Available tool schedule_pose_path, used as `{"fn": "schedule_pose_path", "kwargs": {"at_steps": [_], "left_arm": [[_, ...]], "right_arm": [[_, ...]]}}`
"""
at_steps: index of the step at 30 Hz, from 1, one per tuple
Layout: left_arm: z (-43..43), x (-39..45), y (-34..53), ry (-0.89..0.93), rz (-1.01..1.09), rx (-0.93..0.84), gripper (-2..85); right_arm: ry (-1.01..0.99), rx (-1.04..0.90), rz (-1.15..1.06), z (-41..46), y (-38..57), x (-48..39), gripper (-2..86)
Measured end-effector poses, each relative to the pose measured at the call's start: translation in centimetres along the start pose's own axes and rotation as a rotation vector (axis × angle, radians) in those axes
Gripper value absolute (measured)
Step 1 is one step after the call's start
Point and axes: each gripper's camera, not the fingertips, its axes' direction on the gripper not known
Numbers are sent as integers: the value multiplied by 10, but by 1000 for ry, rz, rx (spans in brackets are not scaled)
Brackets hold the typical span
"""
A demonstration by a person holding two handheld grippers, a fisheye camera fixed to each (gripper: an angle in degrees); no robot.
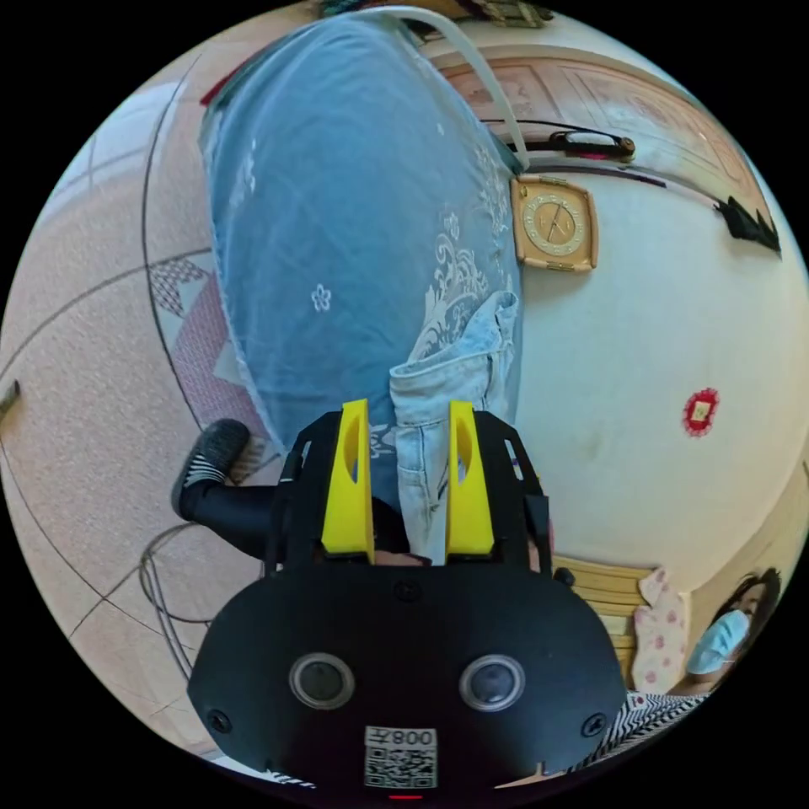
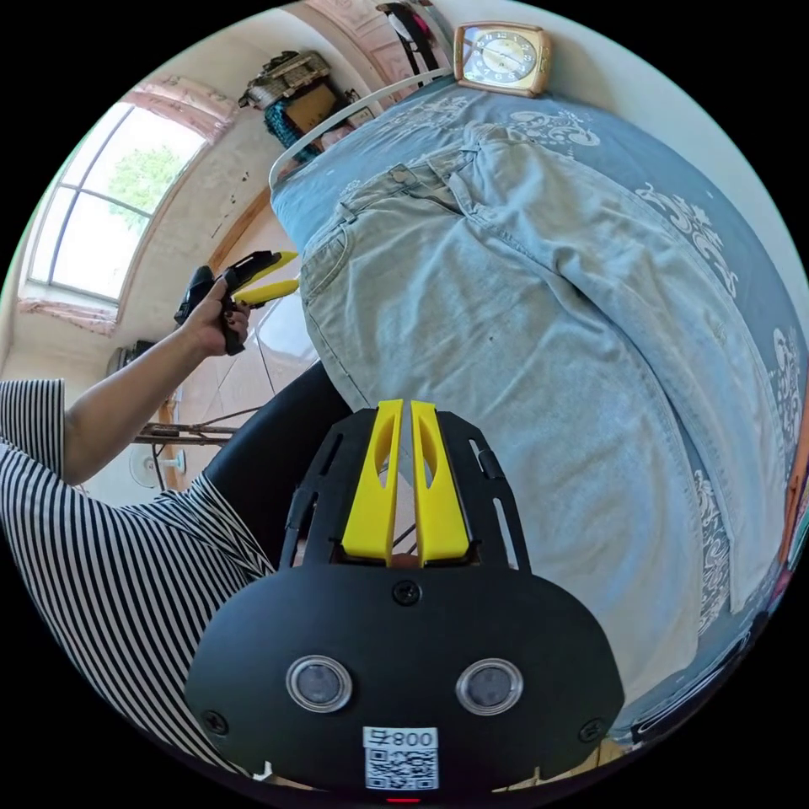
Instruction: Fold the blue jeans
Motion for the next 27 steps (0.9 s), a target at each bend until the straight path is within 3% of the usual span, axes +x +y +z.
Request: {"fn": "schedule_pose_path", "kwargs": {"at_steps": [6,8,10,13,16,21,27], "left_arm": [[-35,30,10,94,227,64,60],[-63,61,29,37,427,108,54],[-76,65,38,-36,489,101,52],[-77,27,31,-210,370,7,49],[-94,-1,37,-204,260,75,36],[-89,25,34,-192,374,53,36],[-19,105,5,-310,671,-95,84]], "right_arm": [[-27,-14,29,16,-38,-47,9],[-16,-4,19,17,-49,-63,8],[-3,10,6,19,-66,-82,7],[1,12,-7,25,-90,-100,7],[27,24,-45,33,-144,-129,15],[137,83,-122,37,-236,-172,49],[261,73,-199,69,-352,-223,74]]}}
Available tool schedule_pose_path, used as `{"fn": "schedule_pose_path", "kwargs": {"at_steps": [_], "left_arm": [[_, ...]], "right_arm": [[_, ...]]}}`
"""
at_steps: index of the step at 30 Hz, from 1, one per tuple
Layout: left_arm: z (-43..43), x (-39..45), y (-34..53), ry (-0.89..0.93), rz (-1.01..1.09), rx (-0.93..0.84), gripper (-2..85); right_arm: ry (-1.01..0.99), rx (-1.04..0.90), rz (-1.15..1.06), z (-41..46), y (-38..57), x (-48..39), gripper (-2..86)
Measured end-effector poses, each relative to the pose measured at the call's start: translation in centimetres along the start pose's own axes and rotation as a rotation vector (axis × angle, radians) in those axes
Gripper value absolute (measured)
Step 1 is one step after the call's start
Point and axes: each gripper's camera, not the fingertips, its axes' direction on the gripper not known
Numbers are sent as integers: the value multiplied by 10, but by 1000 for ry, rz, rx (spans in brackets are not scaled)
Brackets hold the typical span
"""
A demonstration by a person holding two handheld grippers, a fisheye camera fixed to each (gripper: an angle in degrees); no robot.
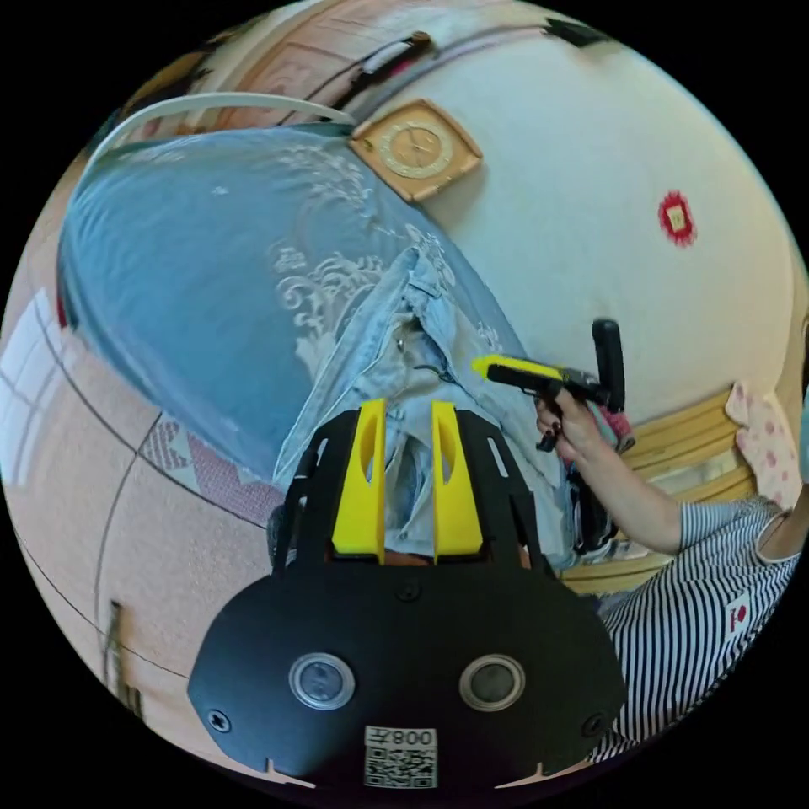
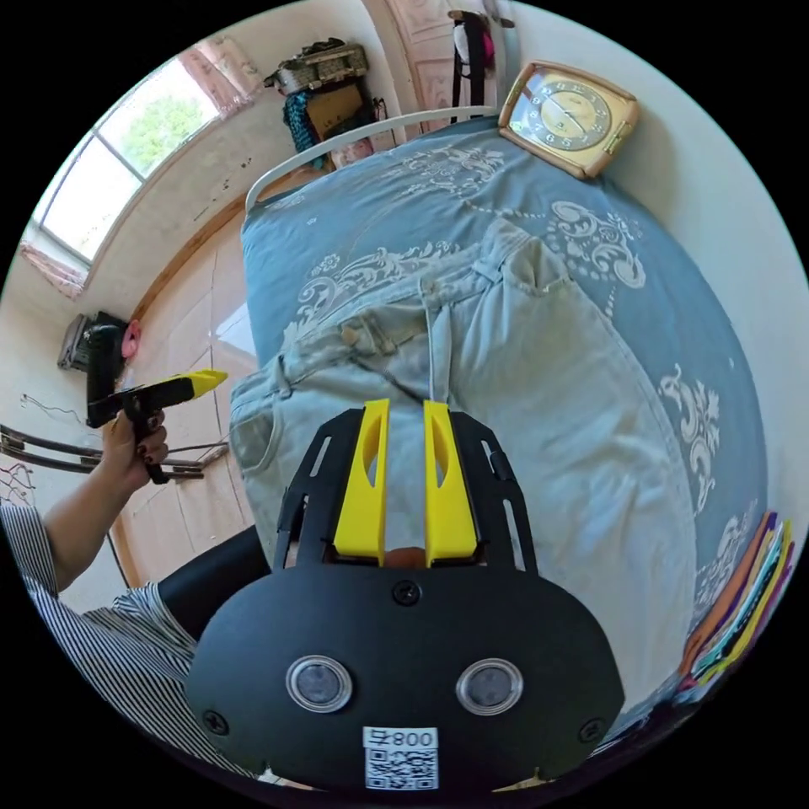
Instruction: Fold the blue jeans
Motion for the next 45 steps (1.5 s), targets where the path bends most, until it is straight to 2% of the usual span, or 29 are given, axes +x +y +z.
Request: {"fn": "schedule_pose_path", "kwargs": {"at_steps": [2,7,10,14,18,23,30,34,39,41,45], "left_arm": [[26,15,-30,-86,84,-66,93],[71,26,-60,-239,142,-212,84],[74,36,-62,-257,175,-207,67],[66,56,-64,-253,214,-152,40],[54,75,-71,-245,241,-82,32],[38,89,-86,-133,249,33,27],[73,92,-124,-164,235,-65,25],[102,82,-137,-175,181,-123,26],[116,76,-142,-134,146,-118,26],[115,79,-143,-126,147,-100,26],[99,97,-140,-172,179,24,22]], "right_arm": [[66,-8,-14,10,-27,-12,75],[180,-56,-50,45,-79,-39,73],[241,-83,-51,61,-92,-45,65],[226,-78,-34,68,-106,-48,50],[55,9,31,43,-110,-34,42],[-183,167,111,-5,-100,-1,37],[-261,237,51,-26,-101,-5,33],[-213,200,-62,-17,-107,-26,34],[-146,-15,-234,49,-113,-64,38],[-125,-93,-238,79,-111,-70,41],[-102,-103,-195,101,-105,-68,46]]}}
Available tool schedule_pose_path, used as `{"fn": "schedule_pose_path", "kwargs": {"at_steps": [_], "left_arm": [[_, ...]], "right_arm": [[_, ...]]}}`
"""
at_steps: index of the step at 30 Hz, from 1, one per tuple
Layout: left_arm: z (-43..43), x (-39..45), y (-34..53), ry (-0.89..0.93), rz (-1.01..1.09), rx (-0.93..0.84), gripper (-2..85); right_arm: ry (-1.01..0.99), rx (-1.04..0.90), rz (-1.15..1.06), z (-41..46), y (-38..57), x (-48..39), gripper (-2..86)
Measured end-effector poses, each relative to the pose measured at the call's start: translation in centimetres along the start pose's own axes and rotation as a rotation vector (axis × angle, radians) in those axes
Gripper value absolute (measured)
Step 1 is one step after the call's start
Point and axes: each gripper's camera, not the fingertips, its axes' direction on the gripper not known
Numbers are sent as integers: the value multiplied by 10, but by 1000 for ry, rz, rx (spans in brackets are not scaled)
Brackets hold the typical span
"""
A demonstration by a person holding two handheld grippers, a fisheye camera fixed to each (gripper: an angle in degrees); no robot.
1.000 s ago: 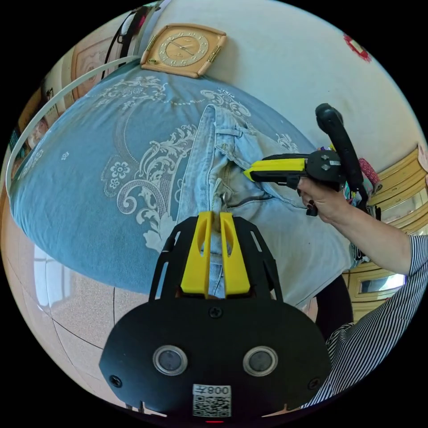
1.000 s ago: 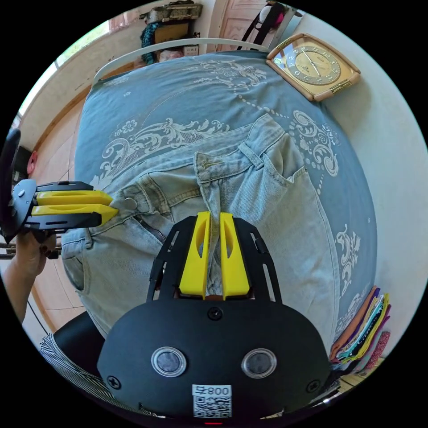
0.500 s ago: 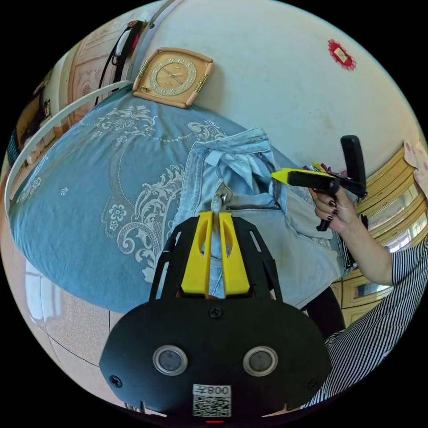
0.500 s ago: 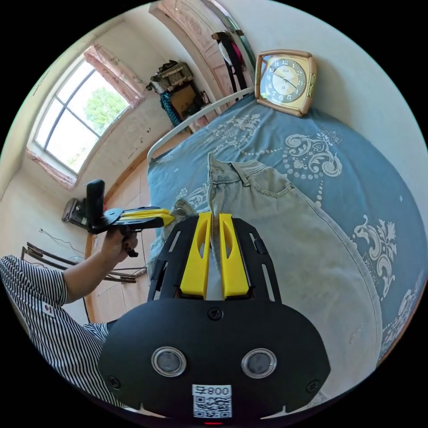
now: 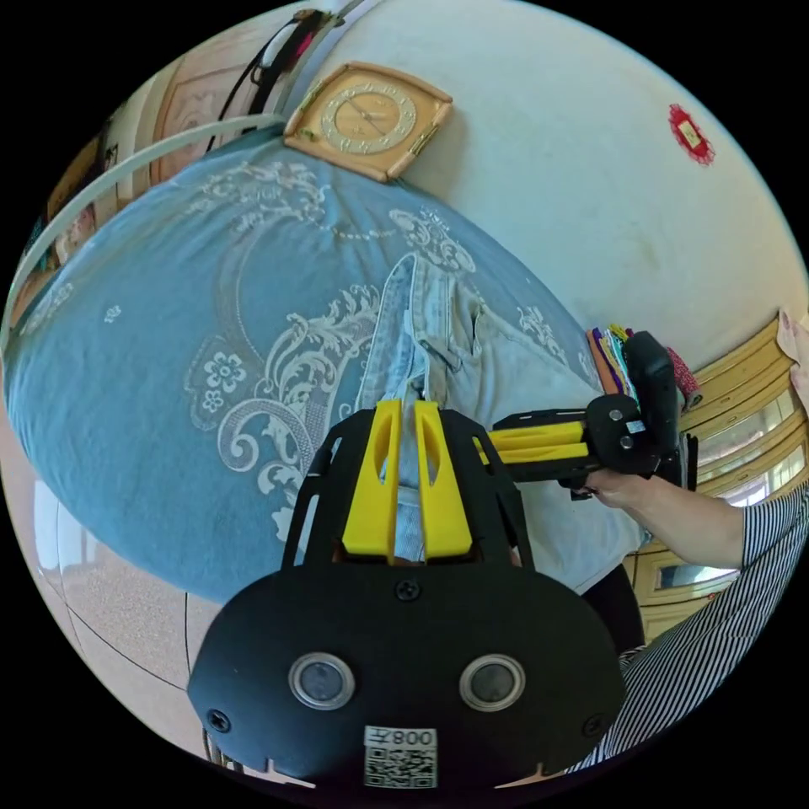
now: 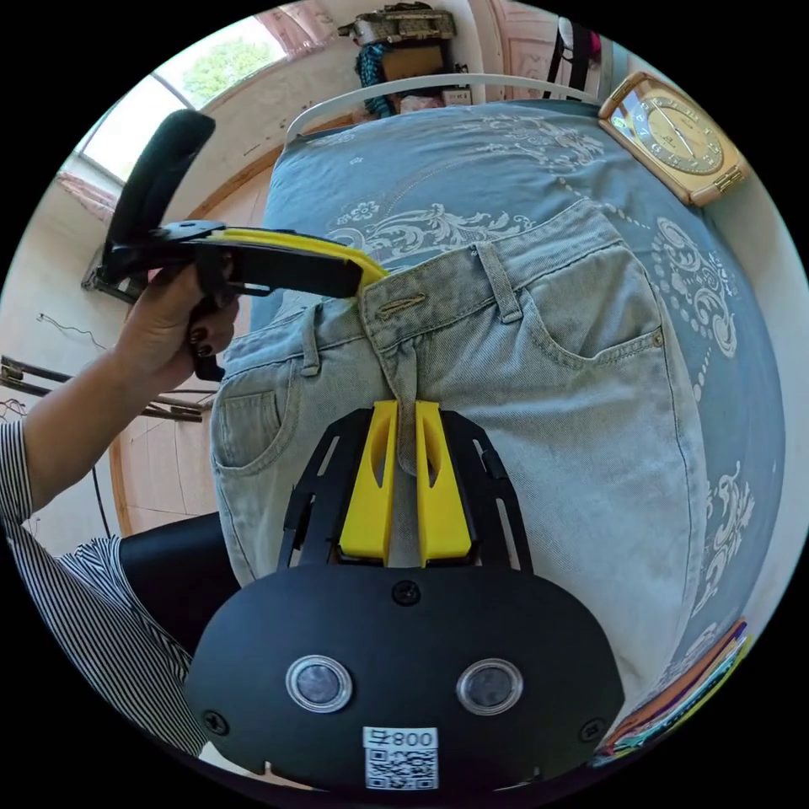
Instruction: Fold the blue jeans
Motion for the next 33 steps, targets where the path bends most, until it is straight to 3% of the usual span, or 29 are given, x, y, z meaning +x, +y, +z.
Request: {"fn": "schedule_pose_path", "kwargs": {"at_steps": [4,9,15,21,24,31,33], "left_arm": [[4,39,-13,46,135,53,17],[67,54,-23,-92,159,-238,6],[79,60,-19,-39,146,-191,2],[96,82,-22,-82,189,-179,1],[105,92,-24,-90,181,-185,1],[107,118,-23,-146,125,-179,2],[122,118,-19,-143,102,-250,2]], "right_arm": [[26,20,6,6,13,3,47],[23,52,38,10,36,14,49],[-95,37,99,1,69,41,55],[-172,188,278,-29,135,80,15],[-160,84,320,-3,160,99,7],[-105,136,316,-25,216,107,3],[-113,12,304,-5,240,110,2]]}}
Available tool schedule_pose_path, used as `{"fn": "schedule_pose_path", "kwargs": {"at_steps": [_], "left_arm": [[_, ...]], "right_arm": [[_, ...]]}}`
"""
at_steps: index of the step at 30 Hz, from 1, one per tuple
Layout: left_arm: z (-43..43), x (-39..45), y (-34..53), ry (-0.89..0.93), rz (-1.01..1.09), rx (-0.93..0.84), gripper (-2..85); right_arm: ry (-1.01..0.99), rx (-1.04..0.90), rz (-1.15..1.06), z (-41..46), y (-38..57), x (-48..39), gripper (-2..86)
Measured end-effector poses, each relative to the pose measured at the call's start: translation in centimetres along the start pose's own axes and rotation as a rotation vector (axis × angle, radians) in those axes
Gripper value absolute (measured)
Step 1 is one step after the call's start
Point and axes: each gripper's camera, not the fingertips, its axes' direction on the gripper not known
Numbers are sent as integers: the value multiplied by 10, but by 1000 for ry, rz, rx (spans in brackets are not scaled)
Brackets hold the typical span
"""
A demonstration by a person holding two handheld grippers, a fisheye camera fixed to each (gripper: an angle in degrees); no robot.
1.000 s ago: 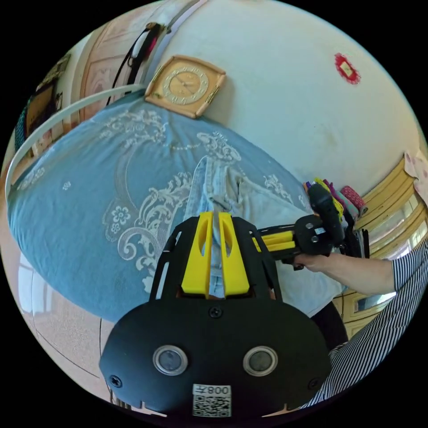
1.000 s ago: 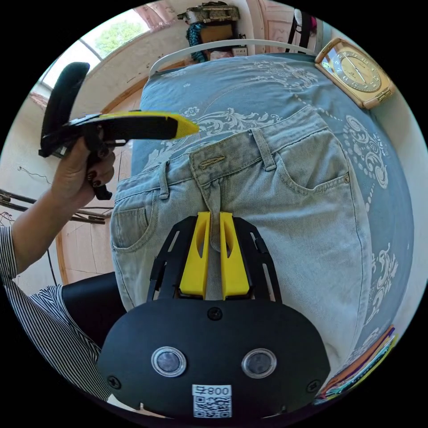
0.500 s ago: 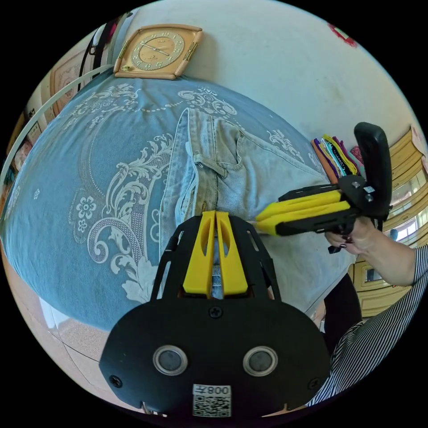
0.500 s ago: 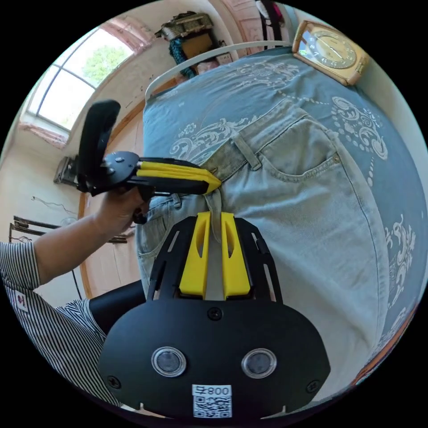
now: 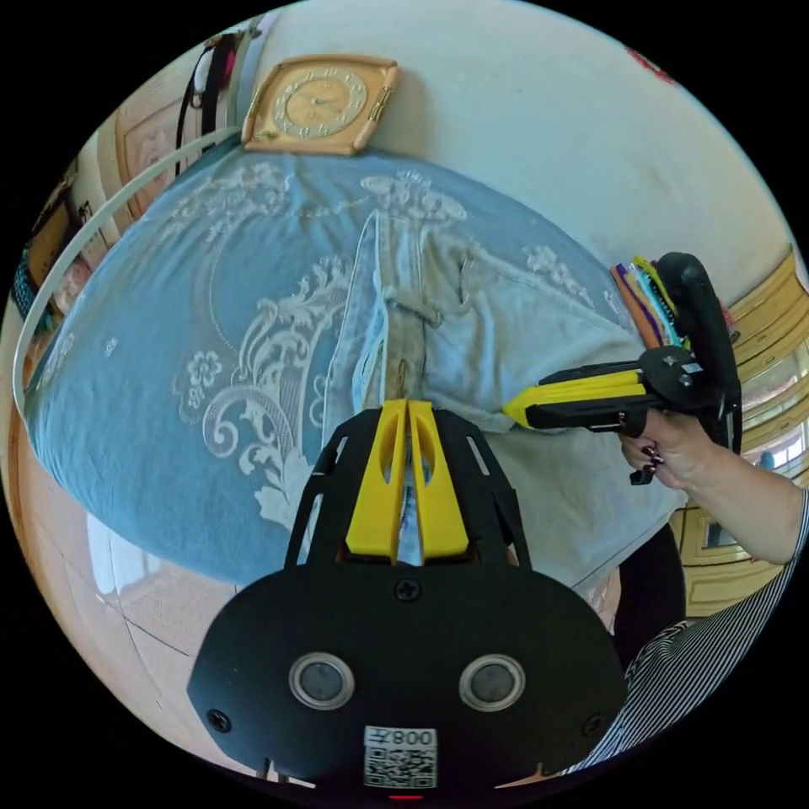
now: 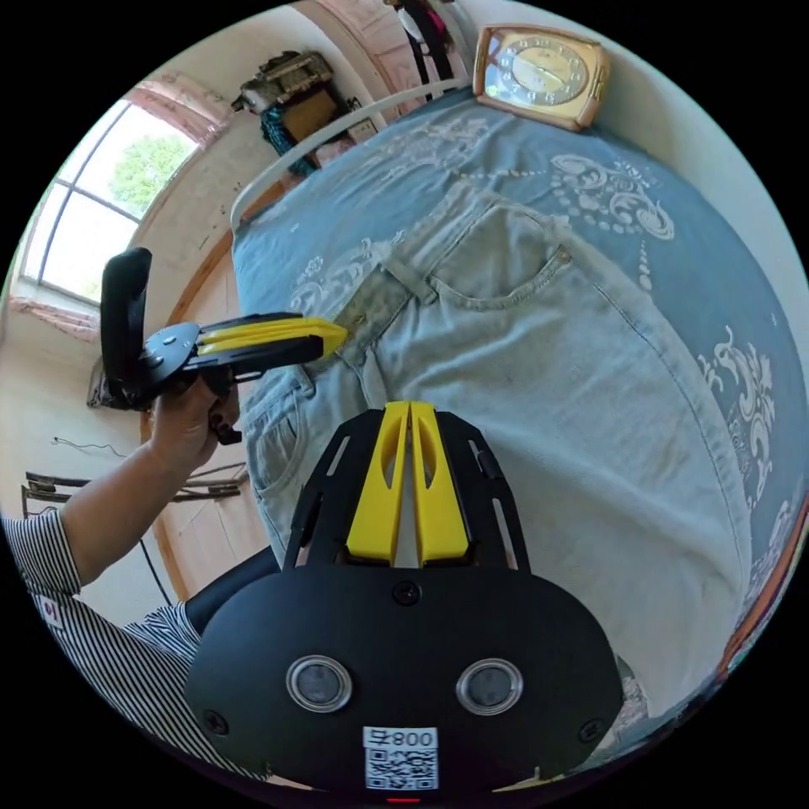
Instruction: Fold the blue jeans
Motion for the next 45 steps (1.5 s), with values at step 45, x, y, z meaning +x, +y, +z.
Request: {"fn": "schedule_pose_path", "kwargs": {"at_steps": [45], "left_arm": [[216,486,-108,151,487,-208,71]], "right_arm": [[16,627,1178,-256,1087,523,75]]}}
